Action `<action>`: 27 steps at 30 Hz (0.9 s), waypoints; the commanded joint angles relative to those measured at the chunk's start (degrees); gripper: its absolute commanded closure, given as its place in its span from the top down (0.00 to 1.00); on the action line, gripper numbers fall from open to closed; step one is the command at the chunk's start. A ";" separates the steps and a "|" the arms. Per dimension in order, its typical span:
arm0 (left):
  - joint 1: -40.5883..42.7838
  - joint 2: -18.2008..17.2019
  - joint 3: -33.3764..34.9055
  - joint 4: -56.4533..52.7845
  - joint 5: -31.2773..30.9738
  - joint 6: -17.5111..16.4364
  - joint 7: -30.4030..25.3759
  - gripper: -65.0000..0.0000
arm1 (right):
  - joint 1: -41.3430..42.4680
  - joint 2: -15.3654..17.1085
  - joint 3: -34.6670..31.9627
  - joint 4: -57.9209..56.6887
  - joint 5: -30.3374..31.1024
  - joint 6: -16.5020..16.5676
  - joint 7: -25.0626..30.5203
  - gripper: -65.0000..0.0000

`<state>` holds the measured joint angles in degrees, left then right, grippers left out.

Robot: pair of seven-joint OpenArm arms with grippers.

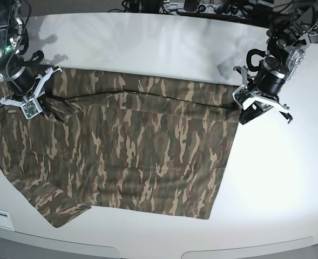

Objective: Fold the T-shirt properly
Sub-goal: 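Grasp the sleeve near the right gripper and fold it inward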

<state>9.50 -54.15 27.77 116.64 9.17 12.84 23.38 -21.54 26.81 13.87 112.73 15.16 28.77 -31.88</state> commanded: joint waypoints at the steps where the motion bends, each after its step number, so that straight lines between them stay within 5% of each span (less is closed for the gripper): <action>1: -0.66 -0.96 -0.46 1.07 0.63 0.68 -1.09 0.00 | 1.05 1.03 0.37 0.26 0.74 0.09 1.20 0.00; 16: -0.66 -0.96 -0.46 1.11 0.63 0.68 -1.07 0.00 | 9.18 7.10 -14.29 -3.41 -0.76 -0.92 1.01 0.00; 22: -0.63 -0.94 -0.46 1.11 0.61 0.70 -0.90 0.00 | 11.76 7.67 -16.24 -3.41 -3.21 -6.27 1.03 0.00; 27: -0.66 -0.94 -0.46 1.11 0.63 0.70 -0.92 0.00 | 12.72 7.65 -16.24 -3.41 -3.19 -7.30 1.05 0.00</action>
<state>9.50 -54.15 27.77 116.84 9.17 12.84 23.44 -9.65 33.47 -2.90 108.62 11.99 22.02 -32.03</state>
